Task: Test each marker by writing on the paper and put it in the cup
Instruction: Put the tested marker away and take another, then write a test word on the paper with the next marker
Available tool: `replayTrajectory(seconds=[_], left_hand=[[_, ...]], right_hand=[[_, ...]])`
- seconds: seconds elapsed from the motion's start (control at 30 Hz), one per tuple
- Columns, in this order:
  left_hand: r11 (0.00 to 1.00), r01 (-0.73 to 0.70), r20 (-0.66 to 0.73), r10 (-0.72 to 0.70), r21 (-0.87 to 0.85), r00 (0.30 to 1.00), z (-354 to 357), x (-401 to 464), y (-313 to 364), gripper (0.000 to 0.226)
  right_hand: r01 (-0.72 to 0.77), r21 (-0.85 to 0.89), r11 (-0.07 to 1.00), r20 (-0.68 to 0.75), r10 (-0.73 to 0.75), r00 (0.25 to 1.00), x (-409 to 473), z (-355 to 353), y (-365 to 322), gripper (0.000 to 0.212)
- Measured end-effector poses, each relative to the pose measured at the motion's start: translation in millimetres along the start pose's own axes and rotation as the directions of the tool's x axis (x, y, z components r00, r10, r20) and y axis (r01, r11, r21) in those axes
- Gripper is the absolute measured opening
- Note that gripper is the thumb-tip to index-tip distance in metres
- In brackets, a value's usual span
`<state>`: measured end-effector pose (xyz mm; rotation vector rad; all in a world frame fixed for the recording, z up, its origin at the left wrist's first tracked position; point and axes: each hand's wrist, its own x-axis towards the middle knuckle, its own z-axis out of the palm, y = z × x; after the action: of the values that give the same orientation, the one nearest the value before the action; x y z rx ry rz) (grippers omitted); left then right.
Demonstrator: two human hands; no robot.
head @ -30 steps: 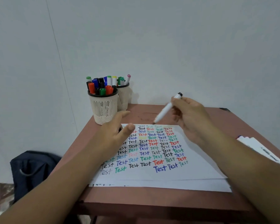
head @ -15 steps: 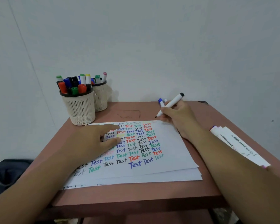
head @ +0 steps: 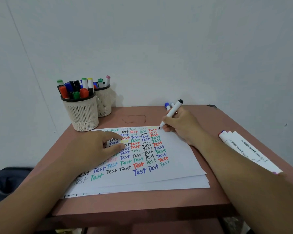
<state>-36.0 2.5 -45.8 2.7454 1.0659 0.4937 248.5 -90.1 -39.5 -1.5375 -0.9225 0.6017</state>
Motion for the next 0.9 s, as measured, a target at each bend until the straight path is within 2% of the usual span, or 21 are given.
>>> replayTrajectory(seconds=[0.13, 0.27, 0.4, 0.9], left_hand=[[1.0, -0.002, -0.004, 0.002, -0.019, 1.0, 1.5, 0.3, -2.3, 0.056], [1.0, 0.012, 0.018, -0.012, -0.02, 1.0, 1.3, 1.0, -2.6, 0.053], [0.999, 0.018, 0.007, -0.018, -0.033, 1.0, 1.3, 0.6, -1.4, 0.048], [0.999, 0.02, 0.001, -0.02, -0.046, 1.0, 3.7, 2.3, -5.9, 0.049]], right_hand=[[0.002, -0.044, 0.999, 0.013, -0.001, 1.0, -0.7, -0.8, -1.3, 0.016], [0.013, -0.002, 1.0, 0.0, -0.013, 1.0, 0.2, -2.0, 0.4, 0.011], [0.011, 0.048, 0.999, 0.0, -0.011, 1.0, 2.6, -1.5, 2.6, 0.014], [0.035, -0.01, 0.999, -0.034, -0.036, 0.999, 0.7, -1.9, 3.8, 0.013]])
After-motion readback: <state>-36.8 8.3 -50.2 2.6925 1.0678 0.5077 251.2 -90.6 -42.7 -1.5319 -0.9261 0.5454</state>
